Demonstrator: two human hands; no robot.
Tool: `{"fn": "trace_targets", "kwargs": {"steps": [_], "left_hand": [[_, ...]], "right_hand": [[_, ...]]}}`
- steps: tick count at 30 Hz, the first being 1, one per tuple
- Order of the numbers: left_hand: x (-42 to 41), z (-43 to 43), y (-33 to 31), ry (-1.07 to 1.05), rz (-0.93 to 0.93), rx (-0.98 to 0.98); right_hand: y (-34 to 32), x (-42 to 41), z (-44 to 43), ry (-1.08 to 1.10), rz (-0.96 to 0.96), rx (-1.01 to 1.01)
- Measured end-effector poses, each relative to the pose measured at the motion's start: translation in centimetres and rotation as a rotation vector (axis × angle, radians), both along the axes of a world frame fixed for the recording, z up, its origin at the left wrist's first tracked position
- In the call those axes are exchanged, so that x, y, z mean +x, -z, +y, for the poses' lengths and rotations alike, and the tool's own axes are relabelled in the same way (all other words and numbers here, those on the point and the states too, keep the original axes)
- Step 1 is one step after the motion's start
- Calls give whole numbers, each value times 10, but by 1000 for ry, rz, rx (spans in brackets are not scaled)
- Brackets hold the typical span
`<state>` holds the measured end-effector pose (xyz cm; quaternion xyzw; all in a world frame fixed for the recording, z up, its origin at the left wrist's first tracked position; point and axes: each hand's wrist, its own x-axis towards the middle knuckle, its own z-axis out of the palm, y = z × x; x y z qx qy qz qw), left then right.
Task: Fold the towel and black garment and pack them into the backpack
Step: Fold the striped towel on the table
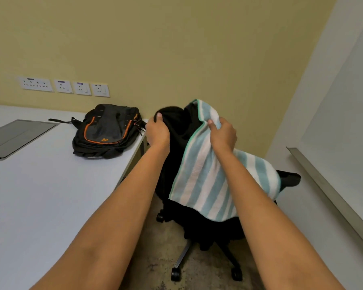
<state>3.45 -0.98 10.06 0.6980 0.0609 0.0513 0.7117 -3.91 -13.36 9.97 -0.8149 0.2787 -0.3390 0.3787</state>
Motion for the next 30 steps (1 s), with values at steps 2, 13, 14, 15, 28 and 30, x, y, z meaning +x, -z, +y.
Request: {"fn": "trace_targets", "kwargs": {"steps": [2, 13, 14, 15, 28, 30], "left_hand": [[6, 19, -25, -12, 29, -159], [33, 213, -113, -31, 15, -828], [34, 235, -123, -45, -6, -850], [35, 252, -132, -54, -22, -871], [102, 468, -154, -341, -105, -801], [119, 494, -129, -418, -87, -765]], "right_hand": [[-20, 15, 23, -63, -52, 14], [-111, 99, 200, -369, -242, 110], [-119, 108, 222, -396, -254, 133], [-127, 116, 240, -416, -267, 158], [-112, 231, 454, -755, -218, 583], [-85, 249, 476, -788, -148, 633]]}}
